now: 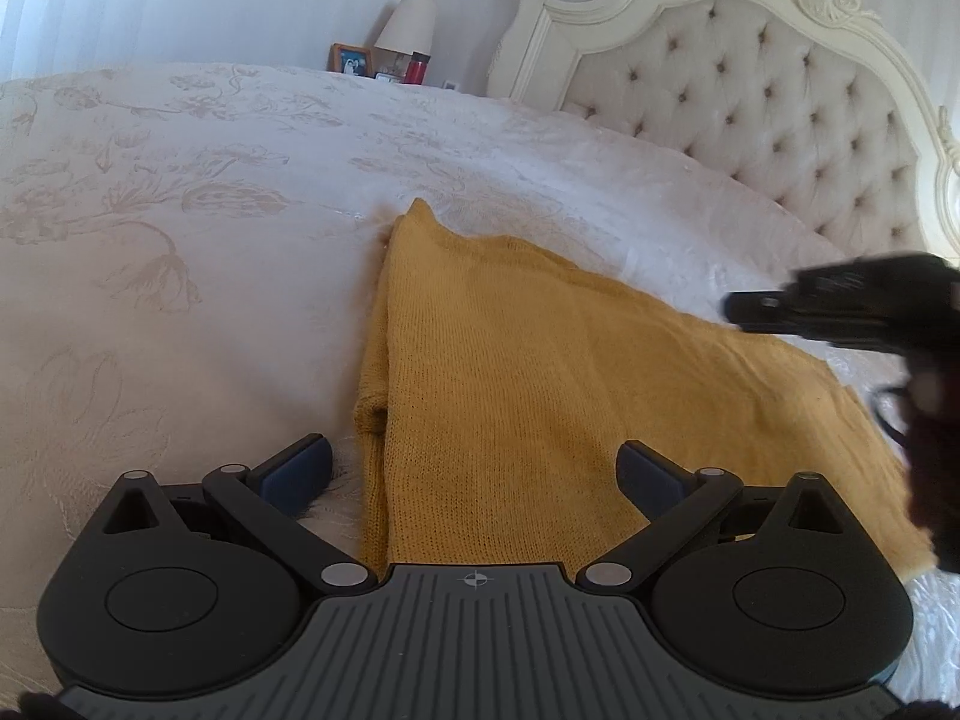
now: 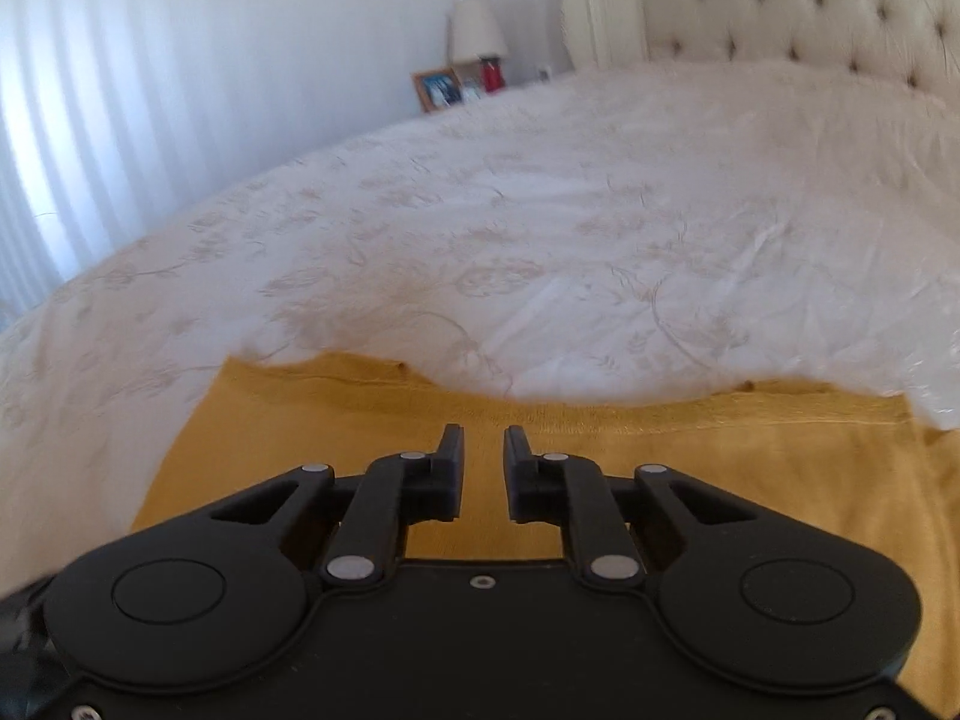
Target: Fold small clothes
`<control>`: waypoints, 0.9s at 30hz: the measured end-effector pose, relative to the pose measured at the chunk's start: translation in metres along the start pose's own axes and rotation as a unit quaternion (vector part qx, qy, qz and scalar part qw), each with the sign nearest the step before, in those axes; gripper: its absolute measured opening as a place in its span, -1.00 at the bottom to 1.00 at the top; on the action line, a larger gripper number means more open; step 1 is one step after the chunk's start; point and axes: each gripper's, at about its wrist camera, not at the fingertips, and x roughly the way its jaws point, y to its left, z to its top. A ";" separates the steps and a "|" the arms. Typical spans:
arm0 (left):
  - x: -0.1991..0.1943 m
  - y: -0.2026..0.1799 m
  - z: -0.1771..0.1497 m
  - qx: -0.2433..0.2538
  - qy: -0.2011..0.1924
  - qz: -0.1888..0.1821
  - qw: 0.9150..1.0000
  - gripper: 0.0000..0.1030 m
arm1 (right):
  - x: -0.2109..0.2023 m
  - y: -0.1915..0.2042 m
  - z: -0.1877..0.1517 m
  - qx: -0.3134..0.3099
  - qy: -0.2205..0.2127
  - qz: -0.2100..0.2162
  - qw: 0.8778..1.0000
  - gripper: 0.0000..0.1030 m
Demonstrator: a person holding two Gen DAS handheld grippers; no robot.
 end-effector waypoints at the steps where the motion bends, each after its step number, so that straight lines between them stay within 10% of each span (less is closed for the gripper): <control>1: 0.000 0.000 0.000 0.000 0.000 0.000 1.000 0.99 | 0.006 -0.001 0.000 0.001 0.012 -0.008 1.000 -0.60; 27: 0.002 0.000 0.000 0.003 0.003 0.002 1.000 0.99 | -0.101 0.005 -0.126 0.072 -0.016 0.011 0.997 -0.46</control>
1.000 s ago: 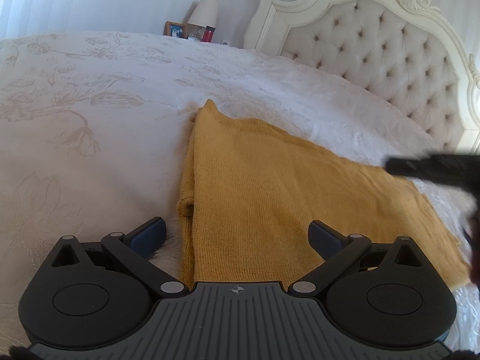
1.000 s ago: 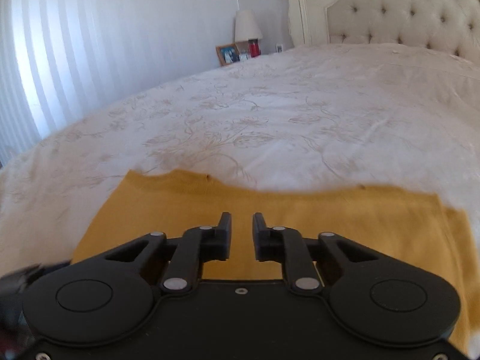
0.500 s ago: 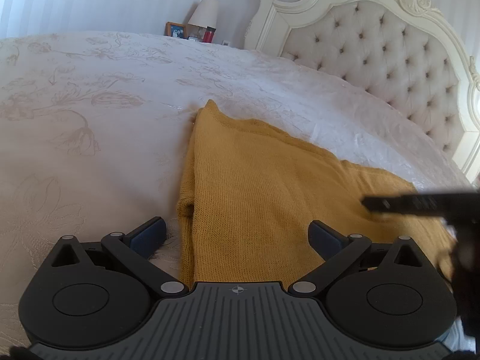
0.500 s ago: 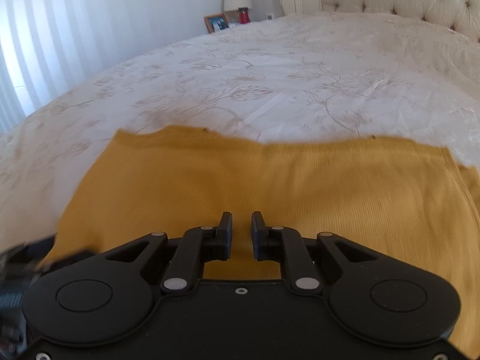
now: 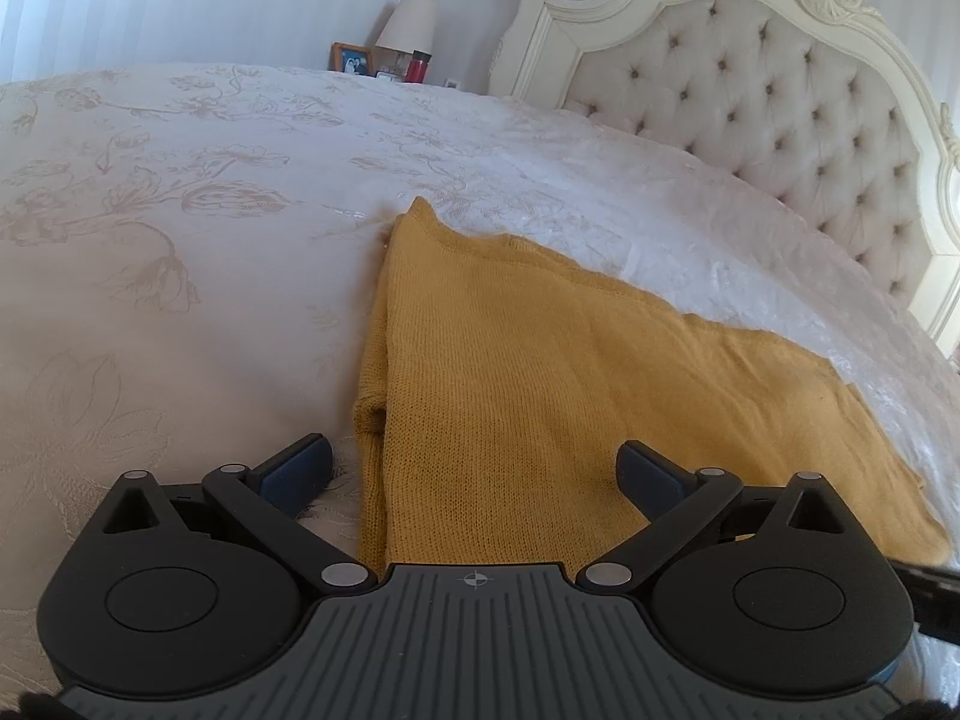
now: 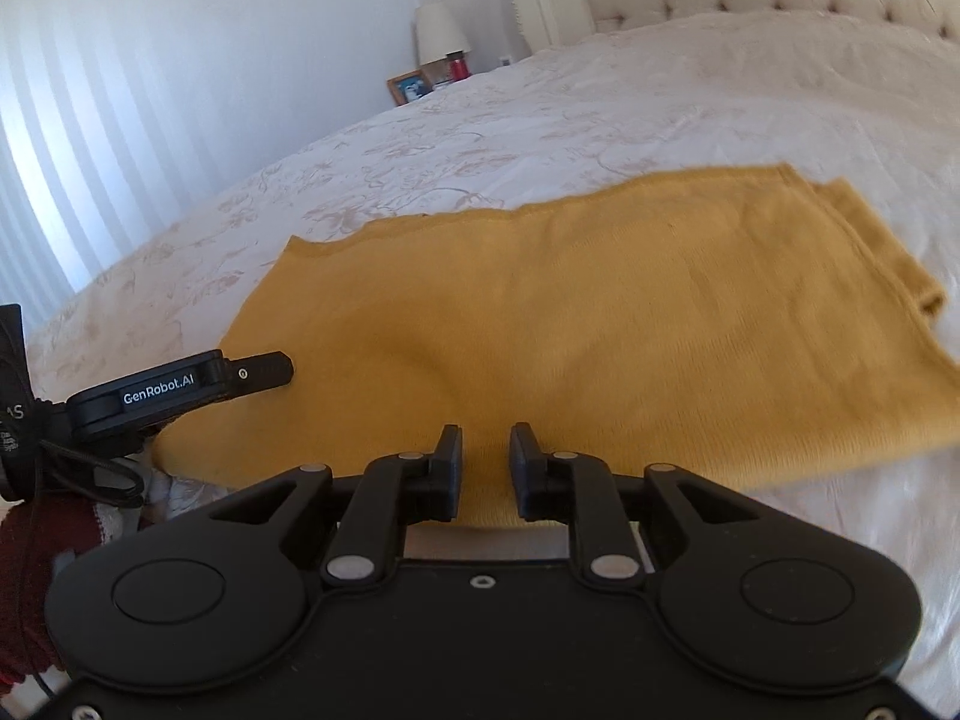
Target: Fold small clothes
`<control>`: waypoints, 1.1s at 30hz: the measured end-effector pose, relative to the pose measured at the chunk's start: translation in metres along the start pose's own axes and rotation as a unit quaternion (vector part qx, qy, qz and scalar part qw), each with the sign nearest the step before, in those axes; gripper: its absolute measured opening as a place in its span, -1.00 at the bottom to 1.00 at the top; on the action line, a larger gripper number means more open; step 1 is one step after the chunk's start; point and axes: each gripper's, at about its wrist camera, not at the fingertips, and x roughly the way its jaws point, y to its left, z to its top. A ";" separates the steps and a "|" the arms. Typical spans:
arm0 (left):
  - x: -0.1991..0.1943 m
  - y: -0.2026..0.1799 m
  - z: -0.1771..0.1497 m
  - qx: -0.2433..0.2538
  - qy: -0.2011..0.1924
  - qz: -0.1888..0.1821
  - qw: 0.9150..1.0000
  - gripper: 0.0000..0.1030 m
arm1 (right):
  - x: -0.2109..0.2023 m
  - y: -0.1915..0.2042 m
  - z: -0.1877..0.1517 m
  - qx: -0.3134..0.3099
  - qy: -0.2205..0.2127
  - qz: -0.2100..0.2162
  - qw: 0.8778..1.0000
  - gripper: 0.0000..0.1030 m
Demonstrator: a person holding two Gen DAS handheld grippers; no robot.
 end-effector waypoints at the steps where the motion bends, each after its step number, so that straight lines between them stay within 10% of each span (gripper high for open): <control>1: 0.000 0.000 0.000 -0.001 0.000 -0.001 1.000 0.99 | 0.001 -0.001 -0.003 0.002 -0.002 0.003 1.000 -0.45; 11: 0.014 0.000 0.020 0.011 0.040 -0.011 0.999 0.99 | 0.004 -0.028 -0.015 0.070 -0.020 0.070 0.995 -0.32; 18: 0.040 0.001 0.041 0.013 0.085 -0.053 0.995 0.97 | -0.004 -0.022 -0.008 0.032 -0.002 0.122 0.992 0.35; 25: 0.047 0.007 0.054 -0.054 0.114 -0.054 0.991 -0.55 | -0.049 -0.027 -0.009 -0.070 0.016 0.127 0.989 0.53; 33: 0.032 -0.035 0.077 -0.009 0.115 -0.034 0.993 -0.70 | -0.078 -0.064 -0.019 -0.082 -0.027 0.074 0.993 0.53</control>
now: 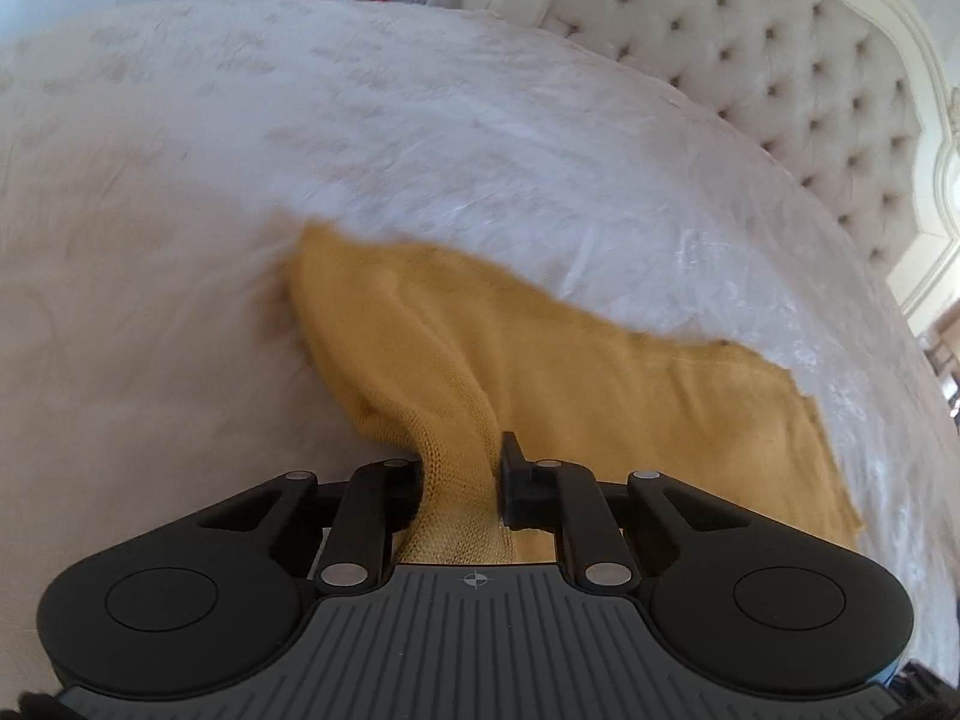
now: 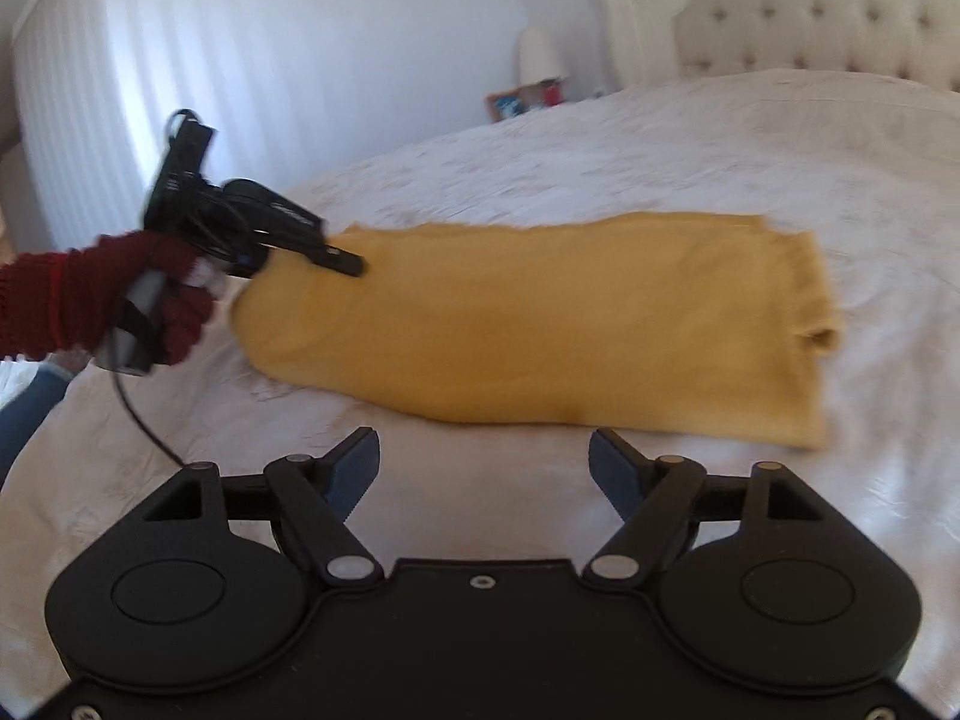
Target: Fold small clothes
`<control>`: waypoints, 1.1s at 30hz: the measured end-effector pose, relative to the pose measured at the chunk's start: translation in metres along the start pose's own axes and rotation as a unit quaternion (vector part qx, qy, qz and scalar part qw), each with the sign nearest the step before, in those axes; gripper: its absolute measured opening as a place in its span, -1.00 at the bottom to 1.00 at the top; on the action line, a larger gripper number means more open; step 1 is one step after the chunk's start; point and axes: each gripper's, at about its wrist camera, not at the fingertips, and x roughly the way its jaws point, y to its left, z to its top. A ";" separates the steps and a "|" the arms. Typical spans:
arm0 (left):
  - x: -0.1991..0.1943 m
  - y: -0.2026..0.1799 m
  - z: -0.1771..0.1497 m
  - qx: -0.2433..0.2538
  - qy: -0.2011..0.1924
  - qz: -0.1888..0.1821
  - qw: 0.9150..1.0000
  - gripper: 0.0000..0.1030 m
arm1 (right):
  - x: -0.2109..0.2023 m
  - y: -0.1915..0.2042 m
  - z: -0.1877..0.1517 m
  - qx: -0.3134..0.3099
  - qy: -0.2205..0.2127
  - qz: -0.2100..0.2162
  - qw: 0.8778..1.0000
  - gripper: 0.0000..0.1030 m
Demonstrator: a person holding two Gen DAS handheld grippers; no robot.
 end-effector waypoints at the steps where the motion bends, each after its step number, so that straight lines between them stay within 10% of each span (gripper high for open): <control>1: -0.004 -0.009 0.004 0.006 -0.001 0.003 1.000 -0.70 | -0.003 -0.007 -0.003 0.020 -0.009 -0.001 1.000 0.53; 12: -0.003 -0.154 0.036 0.072 -0.012 -0.033 0.997 -0.70 | -0.028 -0.037 0.011 0.098 -0.021 -0.011 0.995 0.53; 22: 0.080 -0.270 -0.014 0.110 0.027 -0.065 0.991 -0.85 | -0.055 -0.072 0.021 0.138 -0.030 -0.066 0.988 0.53; 28: 0.087 -0.287 -0.034 0.097 0.049 -0.098 0.989 -0.82 | -0.063 -0.088 0.022 0.137 -0.031 -0.093 0.986 0.53; 33: 0.045 -0.262 -0.035 0.130 -0.003 -0.090 0.988 -0.32 | -0.063 -0.095 0.020 0.145 -0.037 -0.092 0.984 0.53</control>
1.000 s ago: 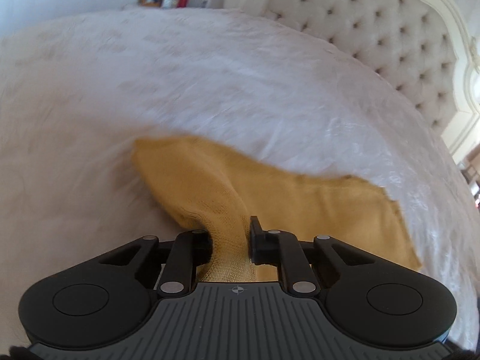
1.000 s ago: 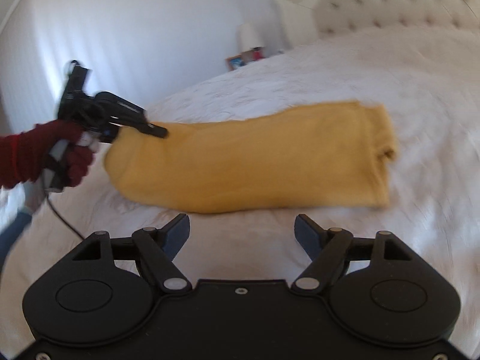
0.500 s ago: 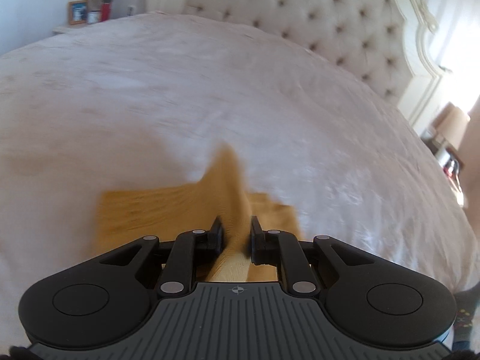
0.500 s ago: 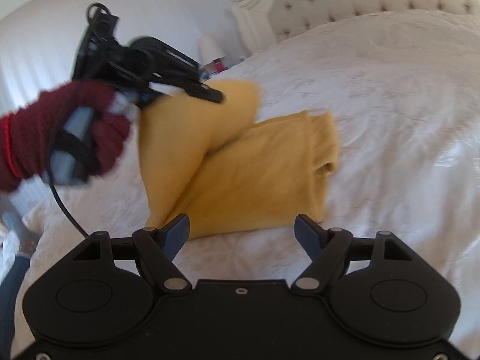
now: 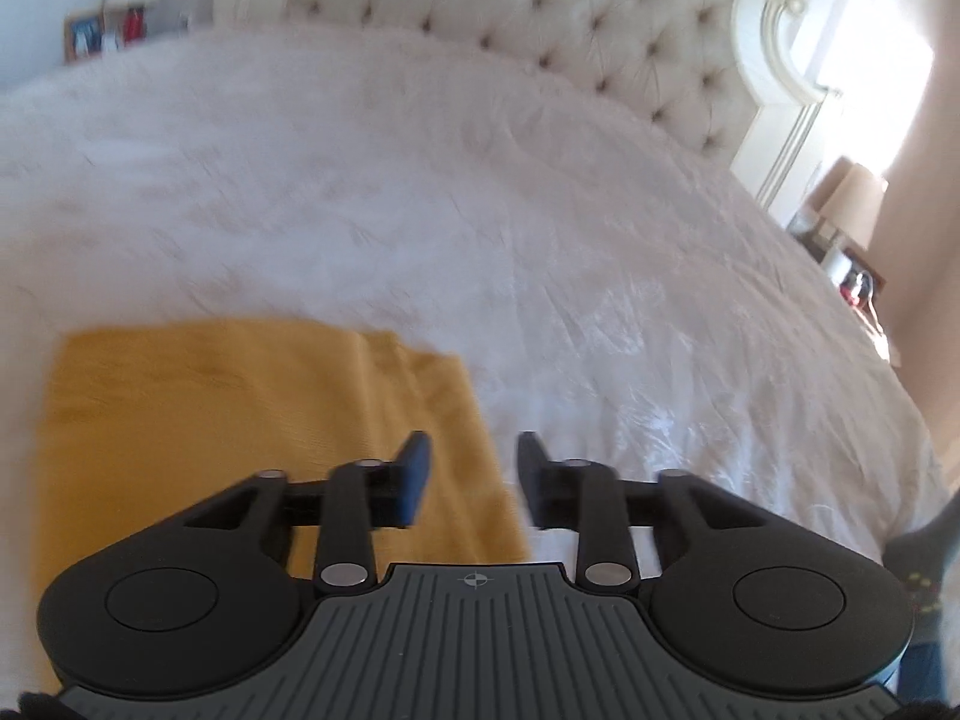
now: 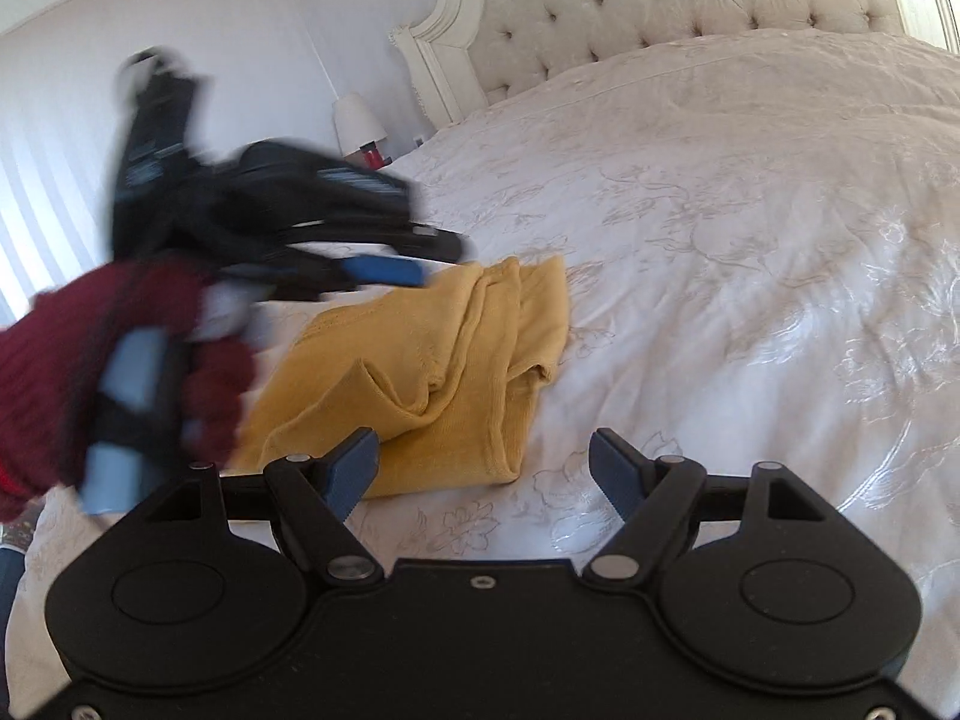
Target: Fold small clothes
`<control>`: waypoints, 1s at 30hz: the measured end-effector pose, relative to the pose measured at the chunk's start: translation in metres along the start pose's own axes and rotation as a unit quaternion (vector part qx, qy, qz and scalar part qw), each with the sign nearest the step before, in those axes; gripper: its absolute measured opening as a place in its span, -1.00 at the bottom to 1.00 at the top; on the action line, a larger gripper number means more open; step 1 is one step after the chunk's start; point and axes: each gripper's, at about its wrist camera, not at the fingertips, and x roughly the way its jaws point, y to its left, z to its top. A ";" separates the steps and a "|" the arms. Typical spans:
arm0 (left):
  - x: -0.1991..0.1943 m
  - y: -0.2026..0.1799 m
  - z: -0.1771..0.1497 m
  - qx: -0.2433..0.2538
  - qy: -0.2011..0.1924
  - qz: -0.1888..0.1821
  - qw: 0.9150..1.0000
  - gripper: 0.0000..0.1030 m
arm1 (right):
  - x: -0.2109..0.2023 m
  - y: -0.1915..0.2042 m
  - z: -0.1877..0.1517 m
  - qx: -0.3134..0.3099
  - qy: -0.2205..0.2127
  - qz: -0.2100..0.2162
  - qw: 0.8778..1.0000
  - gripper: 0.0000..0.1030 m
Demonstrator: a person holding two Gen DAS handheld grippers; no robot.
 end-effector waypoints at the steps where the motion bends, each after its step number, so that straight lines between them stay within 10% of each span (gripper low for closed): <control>1: -0.011 0.007 -0.002 0.002 -0.011 0.009 1.000 -0.26 | 0.001 0.000 -0.001 0.001 0.000 0.002 1.000 0.53; 10: -0.031 0.051 -0.066 0.066 0.020 0.094 0.993 -0.19 | 0.006 0.014 -0.009 -0.022 -0.015 0.029 0.999 0.54; 15: -0.014 0.009 -0.097 0.143 0.045 0.007 0.989 -0.19 | -0.001 0.016 -0.007 -0.033 -0.039 0.018 0.999 0.54; 20: -0.031 0.019 -0.091 0.075 0.030 -0.079 0.994 -0.18 | 0.003 0.013 0.007 -0.028 -0.029 0.016 0.999 0.55; 30: -0.069 0.097 -0.075 0.000 -0.049 0.044 0.998 0.04 | 0.092 0.032 0.036 -0.046 0.030 0.079 0.995 0.53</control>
